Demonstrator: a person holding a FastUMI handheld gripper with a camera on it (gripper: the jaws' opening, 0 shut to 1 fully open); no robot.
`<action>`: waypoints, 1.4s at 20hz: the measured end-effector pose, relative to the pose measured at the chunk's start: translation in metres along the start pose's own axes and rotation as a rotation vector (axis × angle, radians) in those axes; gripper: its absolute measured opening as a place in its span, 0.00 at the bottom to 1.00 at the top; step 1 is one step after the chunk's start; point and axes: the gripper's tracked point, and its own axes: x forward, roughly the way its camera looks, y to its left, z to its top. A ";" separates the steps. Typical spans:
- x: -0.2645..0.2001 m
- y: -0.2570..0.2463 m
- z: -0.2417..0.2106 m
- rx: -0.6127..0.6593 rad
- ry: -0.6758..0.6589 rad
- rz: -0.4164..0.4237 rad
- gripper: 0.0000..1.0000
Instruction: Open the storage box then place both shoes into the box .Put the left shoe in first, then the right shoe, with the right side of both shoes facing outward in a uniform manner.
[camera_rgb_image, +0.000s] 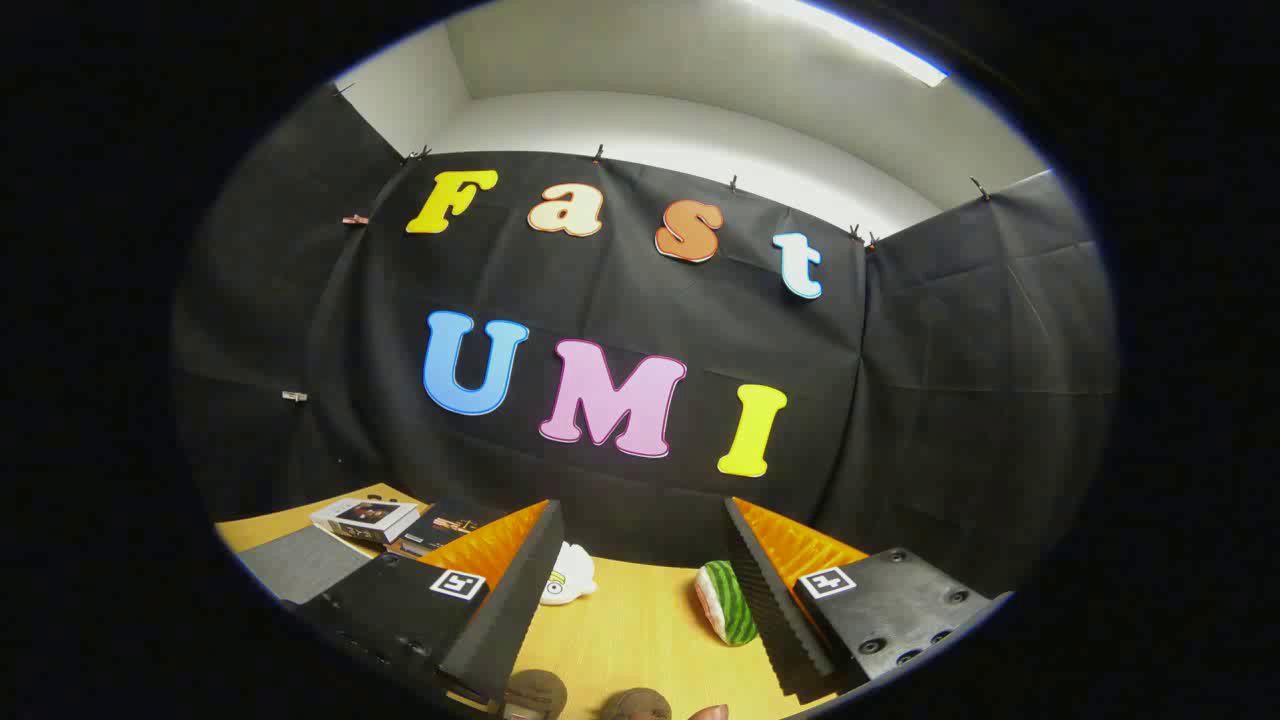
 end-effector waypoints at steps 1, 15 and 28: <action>0.001 0.001 0.000 -0.004 0.001 -0.003 0.97; 0.000 0.009 -0.019 -0.011 0.067 -0.018 0.98; -0.004 0.040 -0.029 0.031 0.098 0.079 0.97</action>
